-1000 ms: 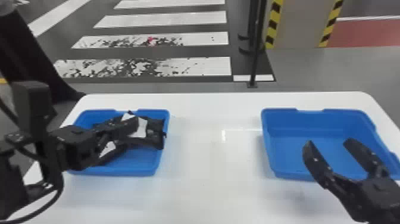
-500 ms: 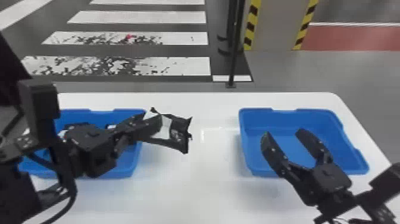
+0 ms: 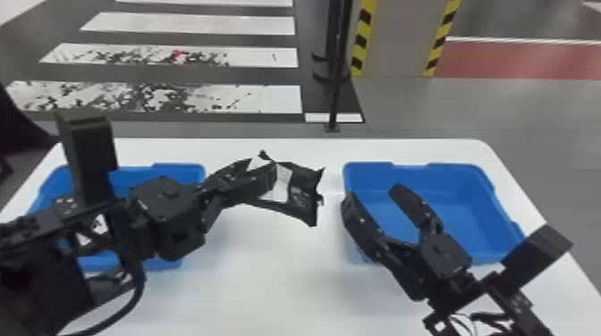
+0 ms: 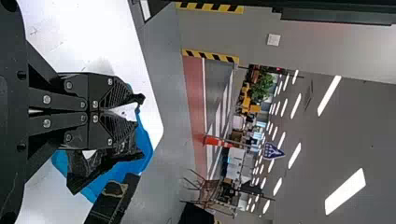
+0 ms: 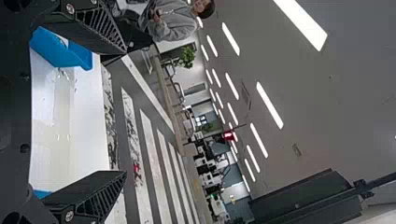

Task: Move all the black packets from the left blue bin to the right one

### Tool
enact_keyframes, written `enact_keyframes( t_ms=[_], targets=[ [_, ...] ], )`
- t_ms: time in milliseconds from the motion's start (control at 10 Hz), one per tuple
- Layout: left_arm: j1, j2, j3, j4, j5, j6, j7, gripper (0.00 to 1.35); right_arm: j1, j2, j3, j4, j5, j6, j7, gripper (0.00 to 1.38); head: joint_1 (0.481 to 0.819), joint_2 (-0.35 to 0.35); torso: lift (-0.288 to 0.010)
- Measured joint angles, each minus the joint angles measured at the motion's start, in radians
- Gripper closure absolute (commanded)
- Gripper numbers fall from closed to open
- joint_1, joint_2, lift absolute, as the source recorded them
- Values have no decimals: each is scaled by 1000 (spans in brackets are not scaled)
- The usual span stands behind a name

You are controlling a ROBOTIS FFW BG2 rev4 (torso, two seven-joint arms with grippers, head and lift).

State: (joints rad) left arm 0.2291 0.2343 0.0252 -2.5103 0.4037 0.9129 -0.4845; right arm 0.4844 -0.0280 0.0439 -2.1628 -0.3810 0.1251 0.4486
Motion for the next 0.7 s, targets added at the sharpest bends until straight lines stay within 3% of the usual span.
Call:
enact_keyframes(
  t_ms=[400, 700],
  targets=[
    [-6, 0, -11, 16, -8, -13, 7, 1205, 20, -30, 76, -85, -73, 14, 23, 101, 695, 17, -185],
    [-9, -2, -30, 20, 27, -28, 9, 1205, -11, -33, 99, -50, -86, 33, 26, 101, 695, 21, -185]
  ],
)
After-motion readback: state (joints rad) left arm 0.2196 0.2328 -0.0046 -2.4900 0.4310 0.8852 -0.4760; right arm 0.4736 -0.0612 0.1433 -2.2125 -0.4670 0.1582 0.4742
